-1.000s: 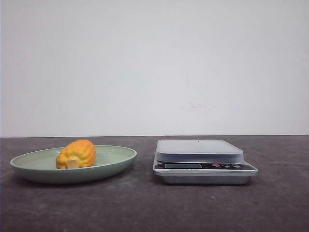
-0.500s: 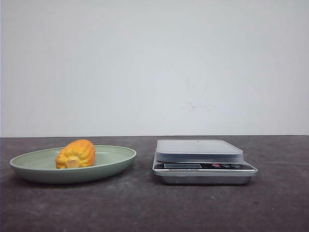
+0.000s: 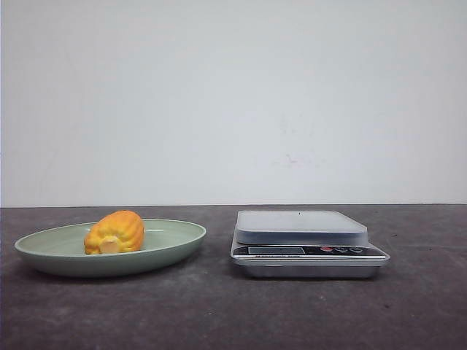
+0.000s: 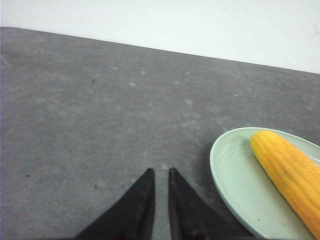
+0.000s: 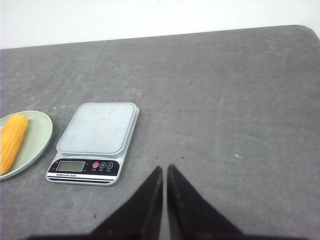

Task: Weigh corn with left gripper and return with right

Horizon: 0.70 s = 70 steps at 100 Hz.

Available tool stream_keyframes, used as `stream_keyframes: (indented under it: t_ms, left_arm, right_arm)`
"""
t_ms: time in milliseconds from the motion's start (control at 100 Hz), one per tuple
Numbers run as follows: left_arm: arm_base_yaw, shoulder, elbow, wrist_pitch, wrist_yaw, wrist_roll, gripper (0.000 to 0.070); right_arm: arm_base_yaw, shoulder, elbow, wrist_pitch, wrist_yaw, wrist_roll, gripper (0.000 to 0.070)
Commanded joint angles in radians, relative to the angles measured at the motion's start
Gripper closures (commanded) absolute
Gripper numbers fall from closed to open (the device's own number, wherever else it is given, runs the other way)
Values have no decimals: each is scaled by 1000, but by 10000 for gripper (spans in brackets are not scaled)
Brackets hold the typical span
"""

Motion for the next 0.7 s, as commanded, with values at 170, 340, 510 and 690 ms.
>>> stream_keyframes:
  t_ms: [170, 340, 510, 690]
  left_arm:
    - [0, -2, -18, -3, 0, 9, 700]
    - [0, -2, -18, -3, 0, 9, 700]
    - [0, -2, -18, -3, 0, 9, 700]
    - [0, -2, -18, -3, 0, 9, 700]
  right_arm:
    - [3, 2, 6, 15, 0, 11, 693]
    - [3, 2, 6, 15, 0, 11, 693]
    - [3, 2, 6, 15, 0, 10, 693]
    - [-10, -1, 6, 37, 36, -53, 693]
